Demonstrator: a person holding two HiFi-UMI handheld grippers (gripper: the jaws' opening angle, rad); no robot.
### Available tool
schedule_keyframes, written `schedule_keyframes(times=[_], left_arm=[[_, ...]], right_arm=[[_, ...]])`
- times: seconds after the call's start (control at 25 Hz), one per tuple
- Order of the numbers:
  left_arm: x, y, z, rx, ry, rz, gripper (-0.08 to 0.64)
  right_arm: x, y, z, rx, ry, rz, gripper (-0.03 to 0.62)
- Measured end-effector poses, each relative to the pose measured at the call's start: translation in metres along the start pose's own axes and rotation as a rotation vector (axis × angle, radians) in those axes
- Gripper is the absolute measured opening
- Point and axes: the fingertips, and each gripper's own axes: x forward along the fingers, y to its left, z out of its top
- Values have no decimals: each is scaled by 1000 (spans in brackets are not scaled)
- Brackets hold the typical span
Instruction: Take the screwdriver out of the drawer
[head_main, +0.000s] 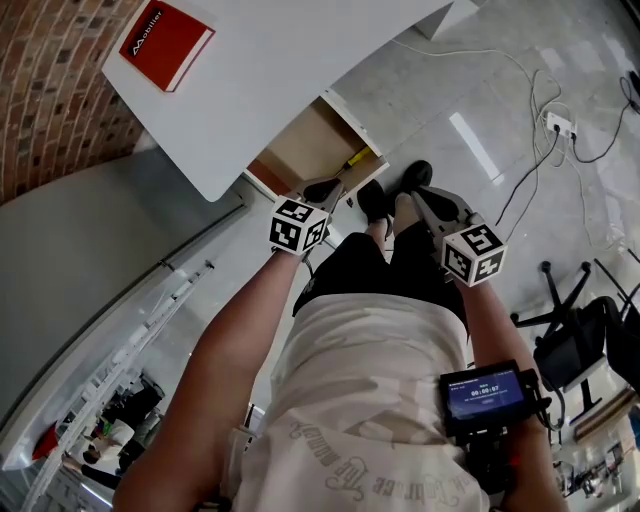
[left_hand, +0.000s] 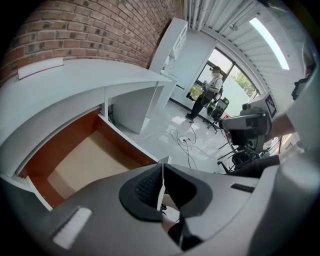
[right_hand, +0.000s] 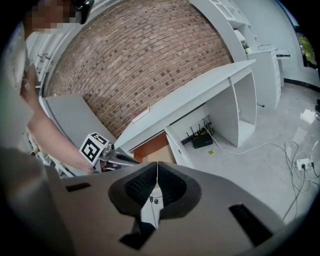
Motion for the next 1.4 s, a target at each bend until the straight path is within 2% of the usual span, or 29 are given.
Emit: schedule_keyframes(times=[0.52, 0.84, 1.12, 1.24, 1.4], left_arm=[[29, 23, -15, 13, 21, -19, 12], [55, 41, -21, 68, 77, -28, 14], [80, 48, -28, 118, 127, -53, 14], [89, 56, -37, 143, 164, -40, 14], [99, 71, -45, 126, 190, -20, 14]], right_arm=[[19, -17, -15, 32, -24, -31, 8], [21, -26, -31, 65, -33, -50, 8], [29, -29, -48, 85, -32, -35, 8], [32, -31, -51, 91, -32, -29, 8], [36, -36, -54, 100, -38, -26, 8]])
